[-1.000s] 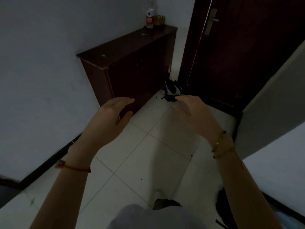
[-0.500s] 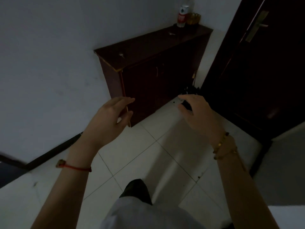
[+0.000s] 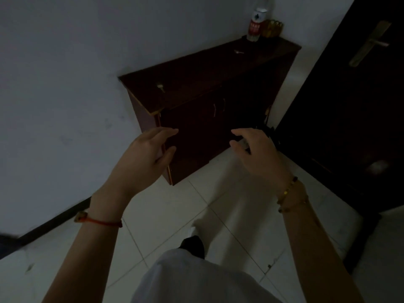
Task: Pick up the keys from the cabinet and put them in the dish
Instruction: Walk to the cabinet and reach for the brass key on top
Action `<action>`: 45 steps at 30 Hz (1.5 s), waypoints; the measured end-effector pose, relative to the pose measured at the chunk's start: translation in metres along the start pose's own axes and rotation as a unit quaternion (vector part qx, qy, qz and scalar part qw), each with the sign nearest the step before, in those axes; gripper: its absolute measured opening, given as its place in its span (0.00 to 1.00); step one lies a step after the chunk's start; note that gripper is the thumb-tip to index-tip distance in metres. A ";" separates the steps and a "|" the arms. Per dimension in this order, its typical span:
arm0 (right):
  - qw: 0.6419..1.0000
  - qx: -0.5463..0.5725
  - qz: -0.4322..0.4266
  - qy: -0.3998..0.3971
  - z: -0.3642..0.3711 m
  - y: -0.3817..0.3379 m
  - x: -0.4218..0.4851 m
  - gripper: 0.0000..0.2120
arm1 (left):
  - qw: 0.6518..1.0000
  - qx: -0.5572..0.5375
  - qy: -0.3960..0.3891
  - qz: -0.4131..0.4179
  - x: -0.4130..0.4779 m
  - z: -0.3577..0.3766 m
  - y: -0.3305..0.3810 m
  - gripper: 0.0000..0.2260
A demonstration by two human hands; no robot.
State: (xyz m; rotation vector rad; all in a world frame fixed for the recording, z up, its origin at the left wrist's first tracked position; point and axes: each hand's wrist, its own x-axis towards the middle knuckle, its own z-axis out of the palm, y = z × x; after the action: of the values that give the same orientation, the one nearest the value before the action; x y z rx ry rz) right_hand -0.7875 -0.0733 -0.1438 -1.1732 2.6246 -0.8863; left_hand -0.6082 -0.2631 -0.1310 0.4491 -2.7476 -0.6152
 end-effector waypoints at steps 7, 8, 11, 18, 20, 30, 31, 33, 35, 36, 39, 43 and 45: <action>0.999 0.008 -0.019 0.025 -0.003 0.003 0.120 0.19 | 1.000 0.015 0.008 0.003 0.108 -0.007 -0.046 0.20; 0.999 0.009 -0.019 0.026 -0.002 0.003 0.135 0.19 | 1.000 0.016 0.007 0.001 0.120 -0.007 -0.053 0.20; 1.000 0.012 -0.020 0.019 0.005 0.005 0.171 0.19 | 1.000 0.018 0.004 0.001 0.149 -0.005 -0.070 0.20; 0.999 0.008 -0.034 -0.028 0.030 0.006 0.241 0.19 | 0.999 0.018 -0.012 -0.038 0.192 -0.001 -0.108 0.19; 0.998 0.013 -0.045 -0.036 0.037 0.006 0.260 0.18 | 0.998 0.020 -0.007 -0.052 0.199 0.000 -0.120 0.19; 0.987 0.015 -0.124 -0.103 0.075 0.007 0.372 0.18 | 0.987 0.048 0.015 -0.153 0.252 0.018 -0.178 0.19; 0.985 0.015 -0.133 -0.112 0.078 0.008 0.385 0.19 | 0.985 0.049 0.020 -0.164 0.259 0.020 -0.183 0.19; 0.980 0.011 -0.151 -0.127 0.082 0.008 0.412 0.19 | 0.981 0.048 0.028 -0.188 0.275 0.023 -0.191 0.19; 0.976 0.008 -0.164 -0.140 0.086 0.007 0.440 0.19 | 0.977 0.049 0.035 -0.205 0.291 0.026 -0.198 0.19; 0.974 0.007 -0.170 -0.147 0.088 0.007 0.453 0.19 | 0.975 0.049 0.039 -0.212 0.299 0.027 -0.201 0.19; 0.966 -0.001 -0.198 -0.168 0.096 0.006 0.491 0.19 | 0.969 0.043 0.052 -0.236 0.324 0.030 -0.211 0.19; 0.952 -0.011 -0.237 -0.192 0.110 0.005 0.536 0.18 | 0.959 0.043 0.082 -0.266 0.348 0.033 -0.224 0.19; 0.945 -0.009 -0.255 -0.203 0.118 0.004 0.553 0.18 | 0.954 0.051 0.094 -0.280 0.357 0.039 -0.228 0.18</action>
State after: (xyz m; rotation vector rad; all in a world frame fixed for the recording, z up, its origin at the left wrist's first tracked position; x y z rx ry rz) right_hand -1.1297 -0.5221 -0.1801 -1.8574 2.0347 -0.5930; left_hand -0.8929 -0.5737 -0.1932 1.2664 -2.4672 -0.5180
